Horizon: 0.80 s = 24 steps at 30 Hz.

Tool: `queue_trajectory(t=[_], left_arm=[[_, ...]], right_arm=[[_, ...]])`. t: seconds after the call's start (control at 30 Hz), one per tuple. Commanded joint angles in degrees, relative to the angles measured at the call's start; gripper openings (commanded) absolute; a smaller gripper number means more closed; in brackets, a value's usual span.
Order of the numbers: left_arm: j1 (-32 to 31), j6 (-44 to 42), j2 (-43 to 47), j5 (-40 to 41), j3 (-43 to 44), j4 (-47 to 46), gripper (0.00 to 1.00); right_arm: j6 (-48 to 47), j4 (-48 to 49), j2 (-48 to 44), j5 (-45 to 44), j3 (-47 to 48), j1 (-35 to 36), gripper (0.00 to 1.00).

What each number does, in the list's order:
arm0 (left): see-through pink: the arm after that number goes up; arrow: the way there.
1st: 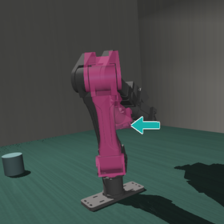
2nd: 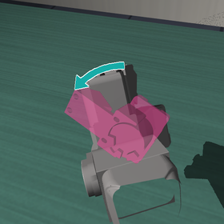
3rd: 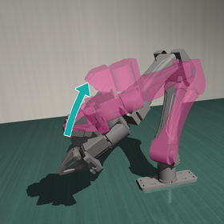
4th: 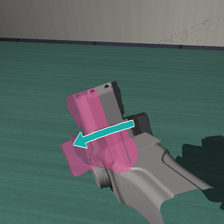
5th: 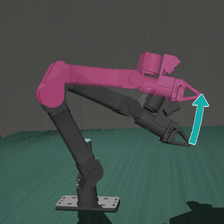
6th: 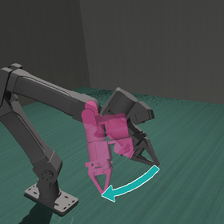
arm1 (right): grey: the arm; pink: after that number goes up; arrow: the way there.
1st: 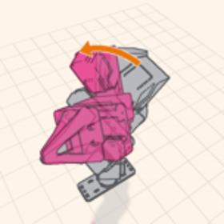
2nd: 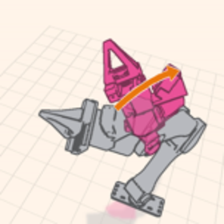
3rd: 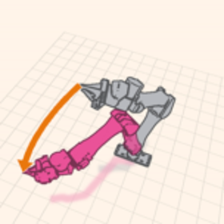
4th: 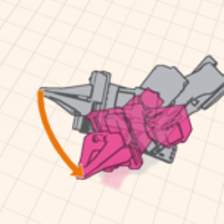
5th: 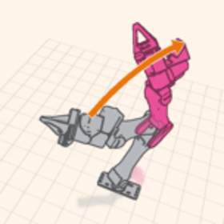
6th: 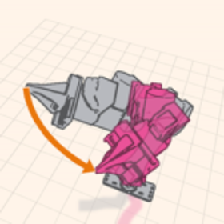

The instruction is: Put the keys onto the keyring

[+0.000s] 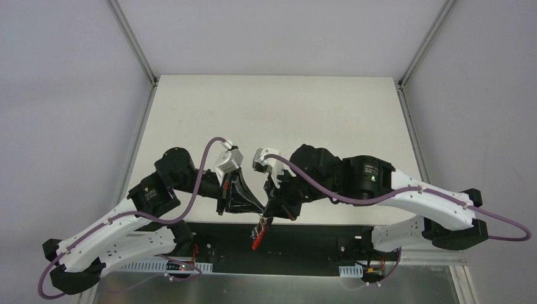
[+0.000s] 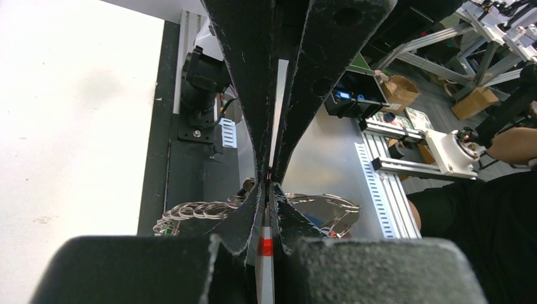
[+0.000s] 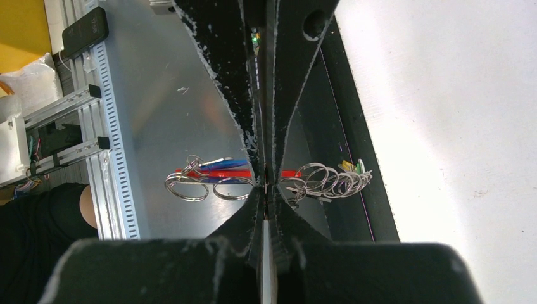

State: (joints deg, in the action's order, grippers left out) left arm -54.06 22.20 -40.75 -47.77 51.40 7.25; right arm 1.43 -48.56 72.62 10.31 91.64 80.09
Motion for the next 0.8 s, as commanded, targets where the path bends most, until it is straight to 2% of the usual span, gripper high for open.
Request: queue_trajectory(t=[0.0,0.33,0.6,0.67,0.77], left_arm=[[-0.61,-3.49,1.04,2.62,0.59,2.44,0.00],[-0.65,-4.79,3.21,7.66,0.68,0.70,0.00],[-0.61,-3.36,1.07,3.03,1.85,0.21,0.00],[-0.60,-3.08,0.68,2.25,1.86,0.22,0.13],[-0.63,-2.99,0.51,1.94,1.87,0.27,0.23]], right_arm=[[2.44,6.86,-2.23,-1.81,2.18,-0.38,0.00],[1.50,14.84,-8.30,-5.78,-5.64,-0.38,0.00],[0.35,14.18,-8.62,-4.49,-5.15,-0.38,0.00],[0.34,13.87,-8.31,-4.24,-4.82,-0.38,0.00],[0.46,13.88,-8.12,-4.05,-4.67,-0.38,0.00]])
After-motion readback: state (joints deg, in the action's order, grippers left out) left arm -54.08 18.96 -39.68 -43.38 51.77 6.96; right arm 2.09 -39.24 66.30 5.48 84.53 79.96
